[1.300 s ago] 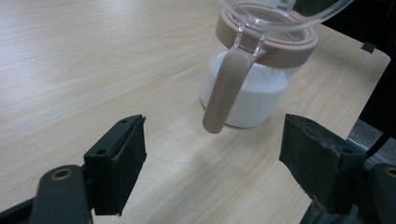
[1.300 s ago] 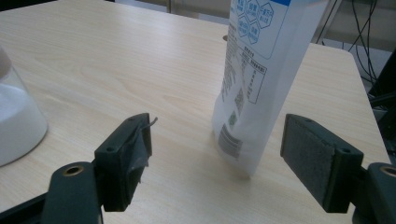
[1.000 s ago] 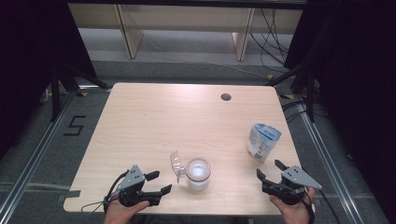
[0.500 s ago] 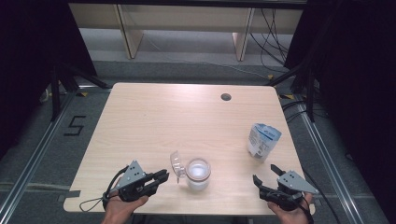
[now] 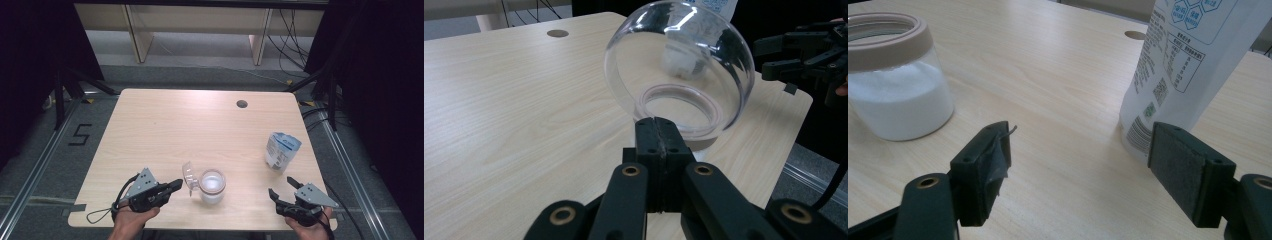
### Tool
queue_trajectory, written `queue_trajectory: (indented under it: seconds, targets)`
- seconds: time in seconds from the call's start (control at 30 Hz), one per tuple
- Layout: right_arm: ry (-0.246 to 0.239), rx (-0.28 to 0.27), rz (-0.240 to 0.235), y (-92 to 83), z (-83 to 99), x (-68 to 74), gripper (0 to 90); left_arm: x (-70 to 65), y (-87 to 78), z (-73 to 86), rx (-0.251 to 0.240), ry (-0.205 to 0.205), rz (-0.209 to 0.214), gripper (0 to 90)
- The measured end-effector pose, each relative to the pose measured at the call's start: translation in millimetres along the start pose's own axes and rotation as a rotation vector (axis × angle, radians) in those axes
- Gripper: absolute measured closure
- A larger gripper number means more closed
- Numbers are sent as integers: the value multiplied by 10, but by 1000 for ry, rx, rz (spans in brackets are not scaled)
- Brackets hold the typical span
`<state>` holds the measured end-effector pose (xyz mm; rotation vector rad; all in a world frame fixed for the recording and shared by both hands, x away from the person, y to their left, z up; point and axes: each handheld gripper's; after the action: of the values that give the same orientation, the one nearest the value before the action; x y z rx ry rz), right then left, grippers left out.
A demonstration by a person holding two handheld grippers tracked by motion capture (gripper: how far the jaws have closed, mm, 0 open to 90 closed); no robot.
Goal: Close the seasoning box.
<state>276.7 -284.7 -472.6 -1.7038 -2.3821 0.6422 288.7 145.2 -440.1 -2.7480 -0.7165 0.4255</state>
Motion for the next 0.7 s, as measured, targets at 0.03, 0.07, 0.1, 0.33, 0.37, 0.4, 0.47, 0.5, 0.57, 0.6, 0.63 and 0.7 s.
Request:
queue_trajectory:
  seconds: [0.03,0.07,0.1,0.33,0.37,0.4,0.47,0.5,0.57,0.6,0.63,0.7]
  targets:
    - [-5,7,-2,-5,-3,-6,264,1,10,-1,-12,-10,7,895]
    - [-11,3,1,-5,-4,-9,265,8,8,-10,-8,7,10,895]
    - [-11,5,1,-5,-3,-8,267,6,12,-14,-7,8,8,895]
    - [-7,5,5,-9,-4,1,270,-24,47,-30,8,11,8,894]
    - [-11,-3,10,-5,-2,0,270,-20,56,-31,-1,18,18,894]
    - [-8,-2,6,-4,-2,1,271,-27,57,-34,1,15,13,894]
    - [1,5,6,-8,-1,13,271,-29,58,-38,5,18,11,894]
    - [21,17,5,-16,1,29,272,-29,60,-40,4,18,10,894]
    - [-15,0,-7,7,-1,4,272,-29,65,-44,5,20,10,894]
    - [-16,0,-7,7,0,3,272,-33,70,-46,4,20,11,894]
    - [-15,0,-7,7,0,3,272,-35,74,-48,5,24,11,894]
    - [-12,0,-8,8,-1,4,273,-40,83,-52,4,21,11,894]
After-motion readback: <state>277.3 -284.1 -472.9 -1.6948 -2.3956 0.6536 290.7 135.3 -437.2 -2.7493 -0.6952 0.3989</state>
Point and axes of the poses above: each handheld gripper's, and its own axes: y roughly forward along the jaws, z roughly out of its underside, x roughly to its left, and after that the axes turned 11 degrees about z, right-handed
